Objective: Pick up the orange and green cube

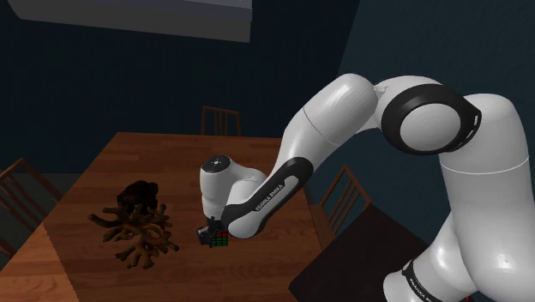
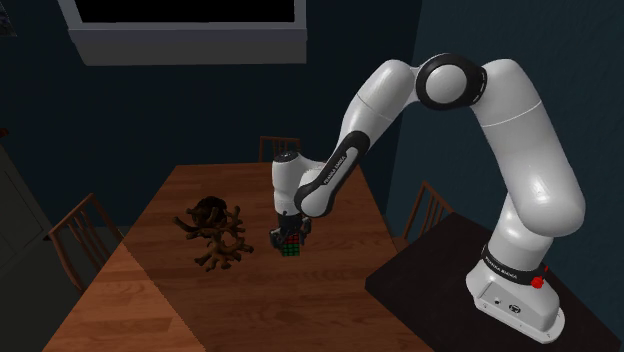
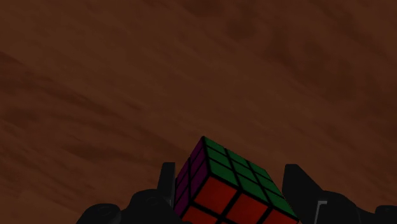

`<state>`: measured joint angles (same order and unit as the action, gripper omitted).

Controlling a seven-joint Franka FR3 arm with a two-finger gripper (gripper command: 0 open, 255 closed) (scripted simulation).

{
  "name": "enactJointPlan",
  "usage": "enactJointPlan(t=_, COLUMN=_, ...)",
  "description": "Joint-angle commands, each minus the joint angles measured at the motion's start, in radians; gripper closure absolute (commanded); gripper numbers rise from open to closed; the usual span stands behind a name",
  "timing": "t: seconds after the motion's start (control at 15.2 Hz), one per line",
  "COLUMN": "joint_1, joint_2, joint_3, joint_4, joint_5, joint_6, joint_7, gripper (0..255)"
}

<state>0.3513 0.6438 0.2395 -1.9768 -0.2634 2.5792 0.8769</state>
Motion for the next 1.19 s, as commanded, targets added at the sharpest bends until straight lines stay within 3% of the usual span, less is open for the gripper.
enactJointPlan(t=0.0, joint_1=-0.001, joint_2=0.0, joint_3=0.0, joint_4=-0.004, joint_5=0.0, joint_6=0.002, joint_7=0.0, gripper=255)
enactJointPlan(t=1.12, joint_1=-0.041, joint_2=-0.168, joint_3=0.054, joint_4=-0.033, joint_5=0.063, joint_6=-0.135, joint_7=-0.041, gripper=255)
